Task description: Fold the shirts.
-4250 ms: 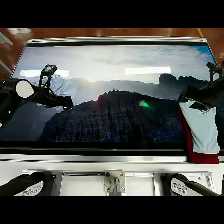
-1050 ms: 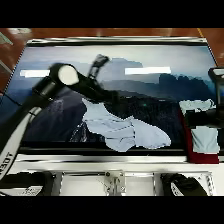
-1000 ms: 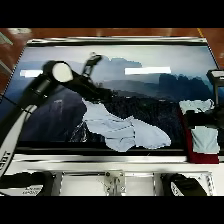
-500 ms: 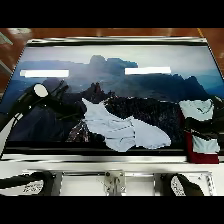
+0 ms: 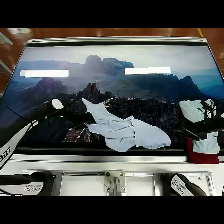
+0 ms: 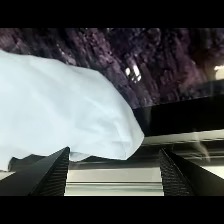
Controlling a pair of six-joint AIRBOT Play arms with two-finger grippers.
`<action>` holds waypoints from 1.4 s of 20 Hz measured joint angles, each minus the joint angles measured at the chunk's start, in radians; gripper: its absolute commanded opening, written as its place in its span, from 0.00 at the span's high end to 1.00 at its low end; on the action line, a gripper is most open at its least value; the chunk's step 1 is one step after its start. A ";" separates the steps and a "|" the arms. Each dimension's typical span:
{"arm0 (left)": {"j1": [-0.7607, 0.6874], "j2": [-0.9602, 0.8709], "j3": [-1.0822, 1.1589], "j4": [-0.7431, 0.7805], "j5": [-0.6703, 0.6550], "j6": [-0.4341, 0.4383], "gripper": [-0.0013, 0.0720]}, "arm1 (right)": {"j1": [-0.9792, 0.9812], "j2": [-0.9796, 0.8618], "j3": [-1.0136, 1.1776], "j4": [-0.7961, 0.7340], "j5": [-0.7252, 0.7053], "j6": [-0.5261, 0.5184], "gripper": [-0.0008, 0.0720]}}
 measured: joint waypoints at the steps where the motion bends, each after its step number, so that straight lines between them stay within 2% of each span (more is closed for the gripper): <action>1: -0.011 -0.004 -0.002 -0.012 0.014 0.000 0.82 | 0.000 -0.010 -0.013 0.002 -0.002 -0.016 0.06; 2: -0.020 -0.005 -0.003 -0.024 0.031 0.001 0.82 | -0.001 -0.019 -0.032 0.002 -0.006 -0.029 0.06; 3: -0.025 -0.006 -0.003 -0.036 0.044 0.001 0.94 | -0.002 -0.025 -0.056 0.002 -0.014 -0.042 0.06; 9: -0.036 0.000 -0.004 -0.056 0.068 0.016 0.93 | -0.002 -0.038 -0.216 0.028 -0.145 -0.072 0.06; 10: -0.036 0.005 -0.004 -0.056 0.069 0.024 0.93 | -0.002 -0.038 -0.234 0.047 -0.172 -0.074 0.24; 12: -0.036 0.019 -0.004 -0.058 0.071 0.034 0.93 | -0.002 -0.039 -0.263 0.097 -0.225 -0.076 0.89; 15: -0.032 0.055 -0.004 -0.045 0.072 0.043 0.94 | -0.002 -0.037 -0.279 0.176 -0.260 -0.106 0.91; 20: 0.026 0.249 0.049 0.081 0.050 0.045 0.94 | -0.002 0.086 -0.187 0.347 -0.177 -0.256 0.91; 23: 0.084 0.428 0.187 0.138 0.030 0.047 0.94 | -0.002 0.246 -0.019 0.509 -0.158 -0.309 0.91; 28: 0.140 0.658 0.576 0.167 0.030 0.050 0.94 | -0.003 0.462 0.362 0.761 -0.241 -0.333 0.91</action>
